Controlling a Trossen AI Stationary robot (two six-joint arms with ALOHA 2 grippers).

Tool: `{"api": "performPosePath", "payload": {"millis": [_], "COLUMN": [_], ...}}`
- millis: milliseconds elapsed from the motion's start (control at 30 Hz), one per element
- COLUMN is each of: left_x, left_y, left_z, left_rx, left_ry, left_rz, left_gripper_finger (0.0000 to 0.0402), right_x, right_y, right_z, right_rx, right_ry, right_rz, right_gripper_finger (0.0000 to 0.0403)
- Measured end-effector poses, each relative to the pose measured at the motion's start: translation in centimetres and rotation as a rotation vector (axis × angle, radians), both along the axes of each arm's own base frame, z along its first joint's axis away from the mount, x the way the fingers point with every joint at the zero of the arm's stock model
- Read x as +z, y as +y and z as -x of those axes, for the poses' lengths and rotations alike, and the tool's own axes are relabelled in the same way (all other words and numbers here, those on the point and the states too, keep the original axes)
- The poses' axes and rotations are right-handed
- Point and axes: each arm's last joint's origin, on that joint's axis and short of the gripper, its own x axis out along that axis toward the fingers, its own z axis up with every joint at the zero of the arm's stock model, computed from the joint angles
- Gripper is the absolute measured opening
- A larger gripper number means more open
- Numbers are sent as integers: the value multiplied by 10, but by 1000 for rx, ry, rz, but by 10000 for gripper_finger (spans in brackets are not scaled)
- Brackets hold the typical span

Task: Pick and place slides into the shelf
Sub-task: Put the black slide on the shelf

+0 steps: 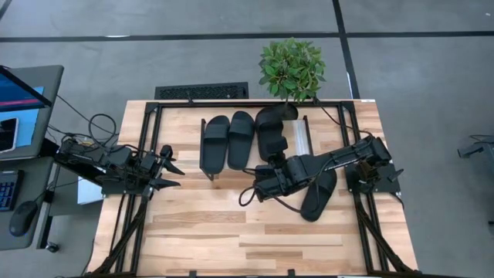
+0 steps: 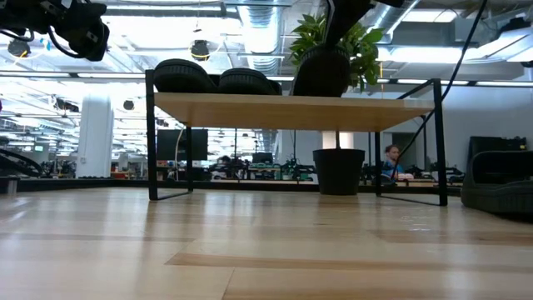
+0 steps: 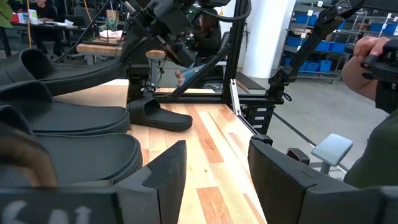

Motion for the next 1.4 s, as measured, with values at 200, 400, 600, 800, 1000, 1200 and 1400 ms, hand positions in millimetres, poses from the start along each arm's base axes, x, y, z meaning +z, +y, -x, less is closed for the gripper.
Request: {"api": "performPosePath", "payload": {"millis": [200,400,600,800,1000,1200,1400], "left_x": [0,0,0,0,0,0,0], "left_y": [0,0,0,0,0,0,0], "left_z": [0,0,0,0,0,0,0], "left_rx": [0,0,0,-1,-1,-1,-1], "left_ry": [0,0,0,0,1,1,1], "left_rz": [0,0,0,-1,-1,-1,-1], "left_gripper_finger": [160,160,160,160,160,160,160], "right_x": [-8,-28,-35,-26,-26,-27,-27], "right_y": [3,11,16,18,19,21,21], "right_z": [-6,-23,-40,-46,-45,-45,-45], "right_rx": [11,39,49,67,63,65,40], "right_ry": [30,135,177,147,148,167,150], "right_rz": [-15,-11,3,-5,-36,-105,-113], "right_gripper_finger": [0,0,0,0,0,2,36]}}
